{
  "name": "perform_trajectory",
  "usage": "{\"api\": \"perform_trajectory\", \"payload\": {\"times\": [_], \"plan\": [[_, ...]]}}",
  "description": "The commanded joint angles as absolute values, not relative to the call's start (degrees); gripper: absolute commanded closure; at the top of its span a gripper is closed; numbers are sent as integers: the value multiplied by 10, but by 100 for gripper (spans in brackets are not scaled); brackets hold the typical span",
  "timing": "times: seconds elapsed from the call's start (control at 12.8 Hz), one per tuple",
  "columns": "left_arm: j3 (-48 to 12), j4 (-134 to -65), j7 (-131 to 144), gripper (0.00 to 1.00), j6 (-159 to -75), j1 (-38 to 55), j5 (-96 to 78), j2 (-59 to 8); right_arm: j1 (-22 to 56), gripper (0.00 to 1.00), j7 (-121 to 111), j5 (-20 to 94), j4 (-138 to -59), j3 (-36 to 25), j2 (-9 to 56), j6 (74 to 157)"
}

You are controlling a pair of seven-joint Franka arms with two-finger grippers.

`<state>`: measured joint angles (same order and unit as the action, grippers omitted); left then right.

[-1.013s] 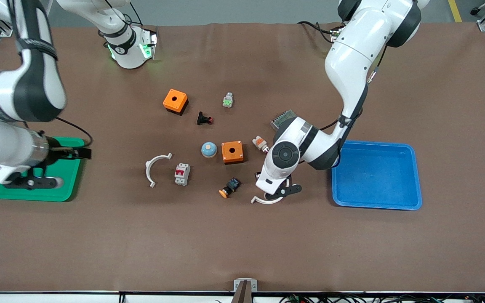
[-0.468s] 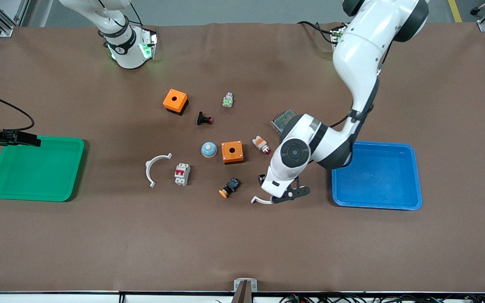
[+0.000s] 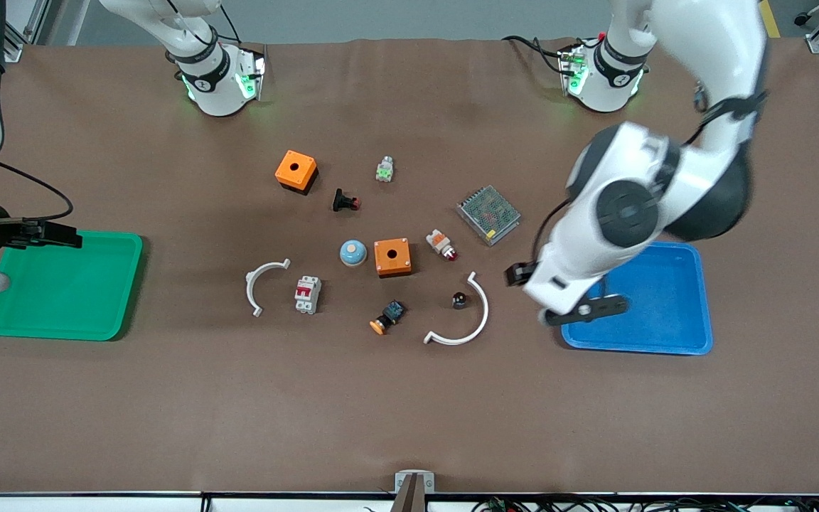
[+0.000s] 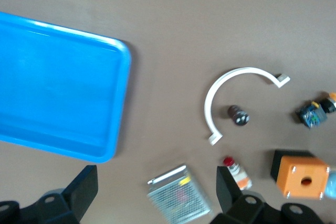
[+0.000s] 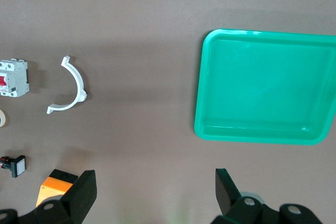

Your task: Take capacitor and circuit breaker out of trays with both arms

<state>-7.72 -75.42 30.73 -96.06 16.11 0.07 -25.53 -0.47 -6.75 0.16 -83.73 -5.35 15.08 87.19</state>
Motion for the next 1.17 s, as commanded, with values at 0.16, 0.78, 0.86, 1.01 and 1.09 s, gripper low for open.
{"api": "perform_trajectory", "payload": {"times": [0.16, 0.78, 0.86, 1.01, 1.09], "plan": [[-83, -915, 185, 1, -964, 53, -38, -80, 3, 0, -69, 0, -846, -53, 134, 865], [-79, -910, 48, 0, -901, -58, -37, -9, 1, 0, -66, 3, -791, -52, 135, 829], [-79, -908, 48, 0, -898, -57, -33, -7, 1, 0, -66, 2, -782, -52, 134, 811], [-81, -907, 49, 0, -898, -55, -30, -8, 3, 0, -63, 2, -757, -53, 134, 771], [-81, -901, 49, 0, -898, -54, -29, -11, 2, 0, -63, 3, -757, -52, 134, 766]]}}
